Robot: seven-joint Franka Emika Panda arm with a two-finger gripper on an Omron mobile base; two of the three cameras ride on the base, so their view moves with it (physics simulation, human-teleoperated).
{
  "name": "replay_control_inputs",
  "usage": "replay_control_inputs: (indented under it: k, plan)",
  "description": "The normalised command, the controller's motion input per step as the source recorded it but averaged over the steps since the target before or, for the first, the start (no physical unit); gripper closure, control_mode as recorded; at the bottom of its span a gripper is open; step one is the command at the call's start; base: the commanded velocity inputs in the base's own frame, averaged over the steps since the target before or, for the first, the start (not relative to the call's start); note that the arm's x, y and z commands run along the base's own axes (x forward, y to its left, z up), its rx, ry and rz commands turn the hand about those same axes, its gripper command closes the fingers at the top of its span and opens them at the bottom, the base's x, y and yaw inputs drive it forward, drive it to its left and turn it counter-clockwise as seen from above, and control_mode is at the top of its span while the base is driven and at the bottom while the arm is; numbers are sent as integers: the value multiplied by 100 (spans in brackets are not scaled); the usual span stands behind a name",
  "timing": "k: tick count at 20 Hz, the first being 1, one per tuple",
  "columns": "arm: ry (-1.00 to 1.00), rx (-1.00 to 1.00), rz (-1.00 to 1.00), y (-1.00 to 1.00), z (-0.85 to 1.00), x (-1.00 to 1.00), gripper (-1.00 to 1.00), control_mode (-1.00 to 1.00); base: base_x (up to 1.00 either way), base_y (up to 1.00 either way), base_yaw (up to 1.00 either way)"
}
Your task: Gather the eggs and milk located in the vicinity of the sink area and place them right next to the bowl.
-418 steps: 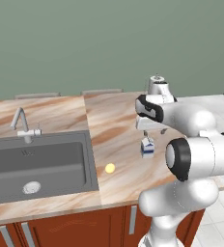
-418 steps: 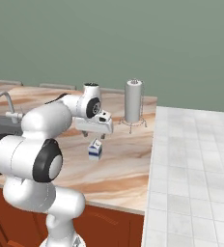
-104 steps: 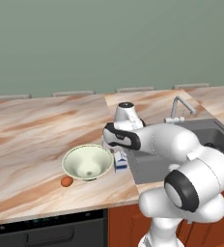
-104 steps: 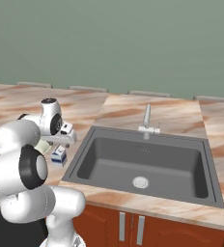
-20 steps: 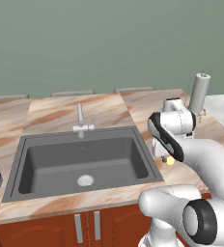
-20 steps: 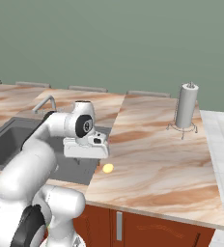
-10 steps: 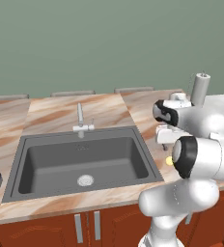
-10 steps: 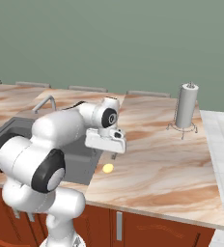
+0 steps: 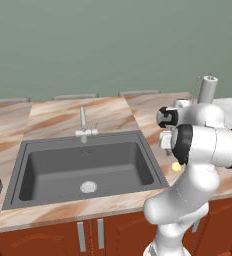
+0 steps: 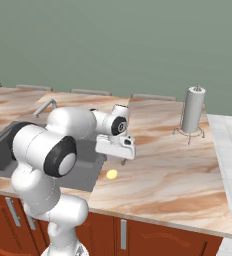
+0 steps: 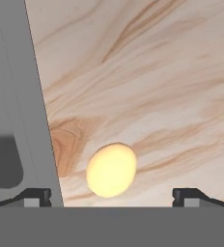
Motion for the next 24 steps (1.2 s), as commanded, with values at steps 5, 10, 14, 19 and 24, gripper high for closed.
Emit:
replay_control_inputs:
  k: [5,10,14,19,24]
  plan:
    - [-7,-1,0,3,-30,11,-100,-100,0,0,0]
    - [2,0,0,0,-14,-4,-100,-100,0,0,0]
    - [3,0,0,0,0,-14,-100,-100,0,0,0]
    - [3,0,0,0,0,-13,-100,-100,0,0,0]
    - [5,0,0,4,0,-19,-100,-100,0,0,0]
